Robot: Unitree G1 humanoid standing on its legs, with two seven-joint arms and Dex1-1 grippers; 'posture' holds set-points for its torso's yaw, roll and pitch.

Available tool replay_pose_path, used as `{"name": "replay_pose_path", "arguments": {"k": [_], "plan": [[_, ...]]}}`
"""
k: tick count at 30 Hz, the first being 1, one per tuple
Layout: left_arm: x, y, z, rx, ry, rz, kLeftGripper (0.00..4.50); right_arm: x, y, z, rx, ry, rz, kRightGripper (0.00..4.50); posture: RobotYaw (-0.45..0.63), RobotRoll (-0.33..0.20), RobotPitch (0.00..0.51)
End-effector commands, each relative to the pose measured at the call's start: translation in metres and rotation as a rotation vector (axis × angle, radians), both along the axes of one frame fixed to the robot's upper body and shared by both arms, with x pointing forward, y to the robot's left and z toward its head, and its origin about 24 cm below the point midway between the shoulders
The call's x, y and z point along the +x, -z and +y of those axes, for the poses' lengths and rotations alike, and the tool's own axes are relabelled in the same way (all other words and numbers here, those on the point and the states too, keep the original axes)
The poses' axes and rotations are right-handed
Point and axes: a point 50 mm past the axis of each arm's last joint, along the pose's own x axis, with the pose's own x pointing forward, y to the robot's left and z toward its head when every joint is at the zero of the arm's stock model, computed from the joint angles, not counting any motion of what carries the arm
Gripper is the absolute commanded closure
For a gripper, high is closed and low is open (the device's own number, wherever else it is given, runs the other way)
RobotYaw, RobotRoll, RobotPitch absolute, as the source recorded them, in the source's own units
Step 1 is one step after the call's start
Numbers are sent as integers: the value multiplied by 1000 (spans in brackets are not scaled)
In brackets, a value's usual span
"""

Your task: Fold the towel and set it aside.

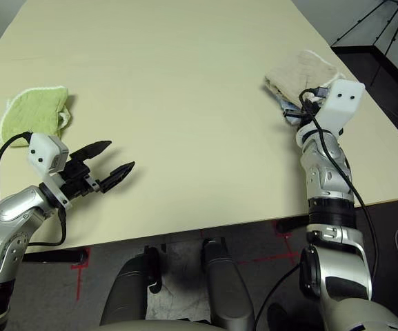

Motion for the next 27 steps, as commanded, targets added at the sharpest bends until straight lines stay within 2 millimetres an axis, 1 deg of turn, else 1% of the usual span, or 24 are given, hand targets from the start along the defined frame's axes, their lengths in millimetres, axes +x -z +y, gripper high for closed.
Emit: {"name": "replay_pose_path", "arguments": {"k": [1,5,11,17,21,27], "plan": [[-1,4,-6,6,40,21,0,-7,-5,-5,93,79,-21,4488,-166,0,279],[1,2,-6,7,42,18,0,-8,-1,-8,194,155,1,4488,-164,0,280],[-2,2,-5,9,37,21,0,-9,9,-9,251,204,46,4488,-149,0,288],[-6,2,-5,11,33,26,0,-7,14,-1,274,179,73,4488,-142,0,297],[-6,1,-5,11,30,29,0,-6,14,1,258,147,70,3191,-140,0,298],[-5,1,-4,14,29,30,0,-10,14,0,207,106,53,834,-145,0,297]]}}
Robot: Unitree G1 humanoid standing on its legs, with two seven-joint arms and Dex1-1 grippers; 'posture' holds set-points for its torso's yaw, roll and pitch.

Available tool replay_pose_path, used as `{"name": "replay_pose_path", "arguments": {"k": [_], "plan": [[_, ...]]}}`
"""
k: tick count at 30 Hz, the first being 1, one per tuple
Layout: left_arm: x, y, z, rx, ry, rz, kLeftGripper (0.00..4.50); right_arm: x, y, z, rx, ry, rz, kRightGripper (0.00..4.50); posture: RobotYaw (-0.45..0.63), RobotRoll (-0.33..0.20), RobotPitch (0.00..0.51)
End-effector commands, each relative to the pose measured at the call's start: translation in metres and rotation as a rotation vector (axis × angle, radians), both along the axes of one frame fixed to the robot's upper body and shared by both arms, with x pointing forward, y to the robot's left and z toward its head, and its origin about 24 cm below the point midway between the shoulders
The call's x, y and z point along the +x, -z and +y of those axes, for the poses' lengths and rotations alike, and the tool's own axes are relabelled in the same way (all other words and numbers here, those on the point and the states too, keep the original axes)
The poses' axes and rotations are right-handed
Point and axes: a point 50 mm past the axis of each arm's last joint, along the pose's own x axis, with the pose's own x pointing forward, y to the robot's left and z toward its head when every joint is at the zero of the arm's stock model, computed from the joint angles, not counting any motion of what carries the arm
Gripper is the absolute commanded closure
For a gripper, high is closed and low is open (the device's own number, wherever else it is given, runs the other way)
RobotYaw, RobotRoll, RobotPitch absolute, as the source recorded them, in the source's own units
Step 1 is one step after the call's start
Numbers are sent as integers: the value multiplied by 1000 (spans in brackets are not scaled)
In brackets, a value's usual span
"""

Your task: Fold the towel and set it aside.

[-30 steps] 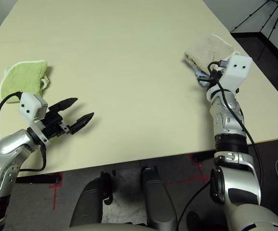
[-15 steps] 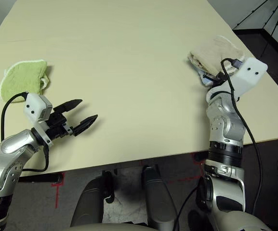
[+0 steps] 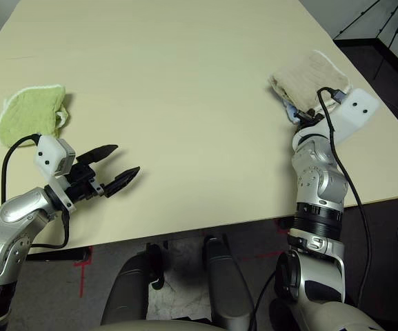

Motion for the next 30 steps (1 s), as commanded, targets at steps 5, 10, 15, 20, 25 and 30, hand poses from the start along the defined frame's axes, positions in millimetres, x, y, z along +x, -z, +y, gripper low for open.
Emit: {"name": "replay_pose_path", "arguments": {"k": [5,10,15,20,25,30], "plan": [[-1,0,-2,6,8,4,0,-14,8,-5,-47,-53,-1,34,-148,0,298],[-1,0,-2,6,9,3,0,-33,15,6,-79,-199,1,34,-148,0,298],[1,-1,-2,5,12,-1,0,-47,20,23,-91,-366,13,34,-157,0,288],[4,-2,-2,6,14,-7,0,-40,16,46,-108,-518,26,34,-153,0,280],[4,-3,-2,6,7,-16,0,-12,4,61,-202,-587,53,34,-141,0,272],[4,-4,-1,10,1,-22,0,29,-16,71,-253,-654,64,34,-122,0,261]]}}
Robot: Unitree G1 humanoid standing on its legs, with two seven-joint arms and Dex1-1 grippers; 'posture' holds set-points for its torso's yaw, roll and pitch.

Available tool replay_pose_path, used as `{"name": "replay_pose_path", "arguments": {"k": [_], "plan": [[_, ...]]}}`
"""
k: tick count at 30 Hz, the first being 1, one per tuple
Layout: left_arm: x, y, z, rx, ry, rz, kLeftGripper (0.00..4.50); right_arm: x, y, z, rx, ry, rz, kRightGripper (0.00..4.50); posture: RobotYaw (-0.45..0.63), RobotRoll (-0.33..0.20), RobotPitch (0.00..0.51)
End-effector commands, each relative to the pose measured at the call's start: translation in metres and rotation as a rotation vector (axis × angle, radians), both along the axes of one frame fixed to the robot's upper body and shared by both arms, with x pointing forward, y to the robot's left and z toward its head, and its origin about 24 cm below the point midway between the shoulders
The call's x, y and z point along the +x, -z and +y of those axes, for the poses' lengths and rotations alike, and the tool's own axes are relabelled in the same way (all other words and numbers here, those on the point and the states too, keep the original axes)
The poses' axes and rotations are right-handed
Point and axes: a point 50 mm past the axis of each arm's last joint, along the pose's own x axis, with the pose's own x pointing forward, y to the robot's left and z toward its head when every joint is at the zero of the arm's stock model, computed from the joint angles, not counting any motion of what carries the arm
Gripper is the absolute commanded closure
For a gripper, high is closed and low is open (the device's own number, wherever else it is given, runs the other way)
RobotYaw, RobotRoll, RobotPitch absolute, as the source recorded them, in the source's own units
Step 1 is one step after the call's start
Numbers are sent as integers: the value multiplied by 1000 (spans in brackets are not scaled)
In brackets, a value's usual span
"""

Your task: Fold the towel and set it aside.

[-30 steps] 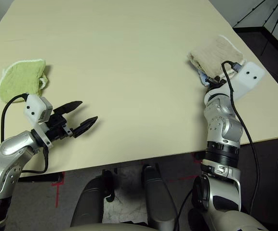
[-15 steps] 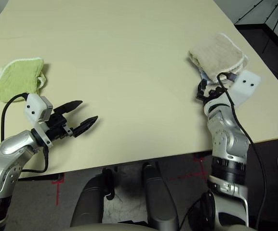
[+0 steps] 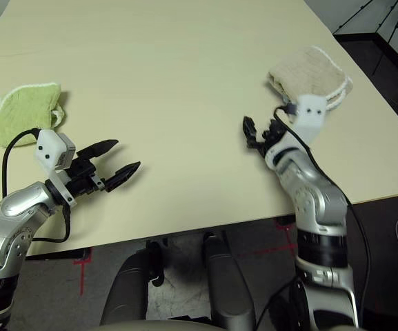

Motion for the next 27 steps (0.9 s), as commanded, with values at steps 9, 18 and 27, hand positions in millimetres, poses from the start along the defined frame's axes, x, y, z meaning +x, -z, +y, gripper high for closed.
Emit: {"name": "replay_pose_path", "arguments": {"k": [9,18,27], "plan": [[-6,1,2,19,-20,-6,0,65,-31,-2,-119,92,-11,34,-87,0,252],[-7,-1,7,28,-39,-11,0,74,-38,-24,-162,207,-10,34,-82,0,248],[-7,-2,7,33,-34,-9,0,73,-40,-45,-186,323,-30,34,-89,0,252]]}}
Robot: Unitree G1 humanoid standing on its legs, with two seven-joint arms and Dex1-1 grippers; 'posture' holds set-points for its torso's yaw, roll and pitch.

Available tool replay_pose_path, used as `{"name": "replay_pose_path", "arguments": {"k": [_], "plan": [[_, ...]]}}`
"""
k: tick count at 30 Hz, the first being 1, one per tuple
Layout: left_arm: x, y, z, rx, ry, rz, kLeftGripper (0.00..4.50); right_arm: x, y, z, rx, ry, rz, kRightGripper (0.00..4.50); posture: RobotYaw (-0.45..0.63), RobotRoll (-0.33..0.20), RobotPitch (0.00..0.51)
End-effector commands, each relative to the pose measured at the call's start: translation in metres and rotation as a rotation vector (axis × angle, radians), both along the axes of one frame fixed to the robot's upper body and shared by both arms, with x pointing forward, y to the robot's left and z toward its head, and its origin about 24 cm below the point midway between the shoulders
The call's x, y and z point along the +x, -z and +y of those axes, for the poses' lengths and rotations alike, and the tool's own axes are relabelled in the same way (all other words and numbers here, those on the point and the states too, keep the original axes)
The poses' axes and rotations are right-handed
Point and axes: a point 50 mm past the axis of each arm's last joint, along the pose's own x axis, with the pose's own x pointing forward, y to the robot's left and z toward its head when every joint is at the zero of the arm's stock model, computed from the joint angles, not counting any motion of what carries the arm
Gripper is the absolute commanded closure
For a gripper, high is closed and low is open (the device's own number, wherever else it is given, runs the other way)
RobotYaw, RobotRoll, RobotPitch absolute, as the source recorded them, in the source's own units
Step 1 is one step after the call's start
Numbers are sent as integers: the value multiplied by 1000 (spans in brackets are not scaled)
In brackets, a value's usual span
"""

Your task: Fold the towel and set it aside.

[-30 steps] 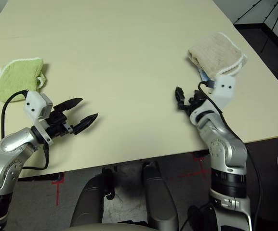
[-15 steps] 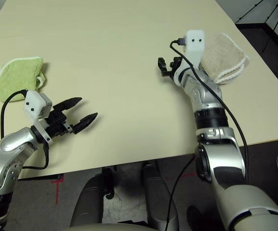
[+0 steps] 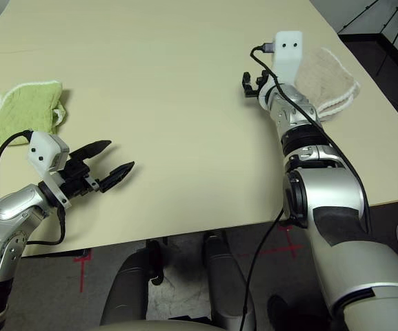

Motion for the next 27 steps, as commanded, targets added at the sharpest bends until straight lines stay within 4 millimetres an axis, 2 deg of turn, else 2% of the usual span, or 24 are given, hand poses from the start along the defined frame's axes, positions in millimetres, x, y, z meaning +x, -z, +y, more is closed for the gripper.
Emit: {"name": "replay_pose_path", "arguments": {"k": [1,15,27], "plan": [[-4,-1,-3,15,12,-5,0,-1,1,-12,-6,64,3,34,-89,0,252],[-4,-1,-3,17,12,-3,0,0,-1,-10,-12,125,-36,34,-82,0,255],[-8,-1,-1,23,0,0,0,1,7,-6,-7,170,-6,34,-56,0,257]]}}
